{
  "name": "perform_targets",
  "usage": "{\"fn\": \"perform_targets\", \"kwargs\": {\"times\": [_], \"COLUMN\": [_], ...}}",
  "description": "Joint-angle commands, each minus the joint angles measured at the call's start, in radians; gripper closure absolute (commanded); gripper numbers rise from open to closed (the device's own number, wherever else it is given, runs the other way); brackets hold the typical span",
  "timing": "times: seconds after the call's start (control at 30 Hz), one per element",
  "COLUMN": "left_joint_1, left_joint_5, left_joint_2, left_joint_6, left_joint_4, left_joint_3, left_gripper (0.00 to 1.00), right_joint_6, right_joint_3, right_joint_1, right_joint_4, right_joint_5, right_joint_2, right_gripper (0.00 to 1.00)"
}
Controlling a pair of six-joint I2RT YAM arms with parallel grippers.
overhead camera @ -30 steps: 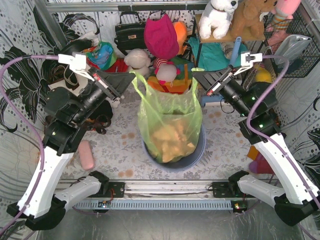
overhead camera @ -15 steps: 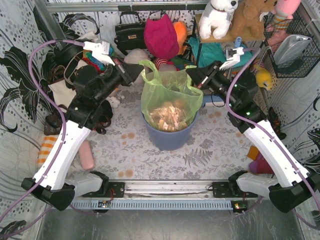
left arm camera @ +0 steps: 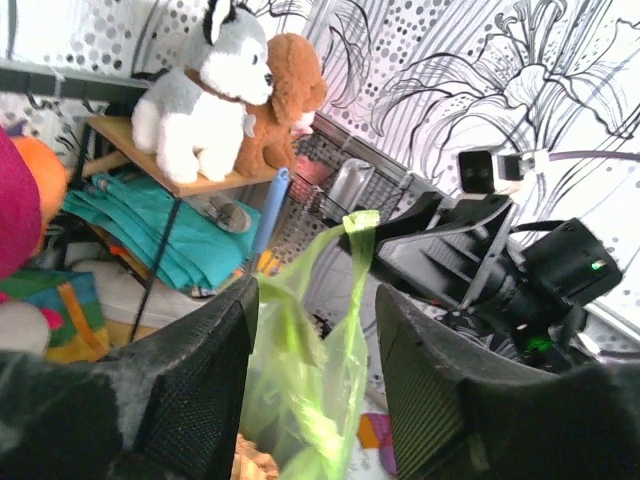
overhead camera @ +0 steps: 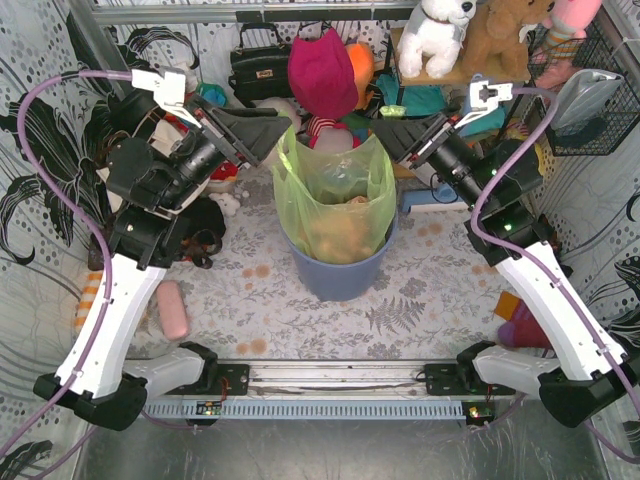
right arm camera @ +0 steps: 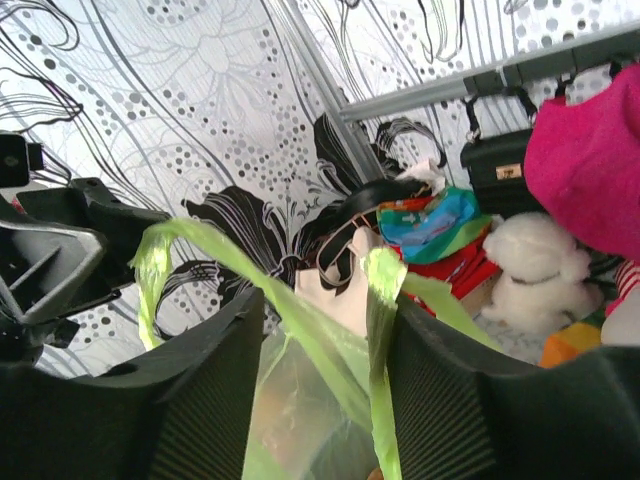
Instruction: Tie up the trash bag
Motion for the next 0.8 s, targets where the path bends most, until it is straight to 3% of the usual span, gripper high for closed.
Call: {"fn": "perform_targets", "kwargs": {"times": [0.0, 0.13, 0.33, 0.57, 0.77], "left_joint_1": [0.010, 0.012, 0.016, 0.026, 0.032], "left_joint_5": [0.058, 0.111, 0.245, 0.419, 0.443], "left_joint_2": [-0.031, -0.031, -0.011, 0.008, 0.047], "left_joint_6": [0.030, 0.074, 0.069, -0.066, -0.136], "left_joint_4": [-0.038, -0.122, -0.163, -0.003, 0.123], "left_joint_3": [-0.010, -0.013, -0.018, -0.050, -0.061], "left_gripper": [0.36, 0.28, 0.25, 0.25, 0.25], "right_joint_6": [-0.037, -0.060, -0.078, -0.018, 0.038], "right_joint_3": [-0.056, -0.073, -0.067, 0.012, 0.028], "right_joint_1": [-0.004, -0.004, -0.003, -0.003, -0.003], "right_joint_4": [-0.015, -0.084, -0.119, -0.126, -0.023], "right_joint_5": [-0.041, -0.044, -0.109, -0.264, -0.293], "right_joint_2": [-0.046, -0.073, -0.084, -0.029, 0.007], "right_gripper": [0.45, 0.37, 0.26, 0.24, 0.23]}}
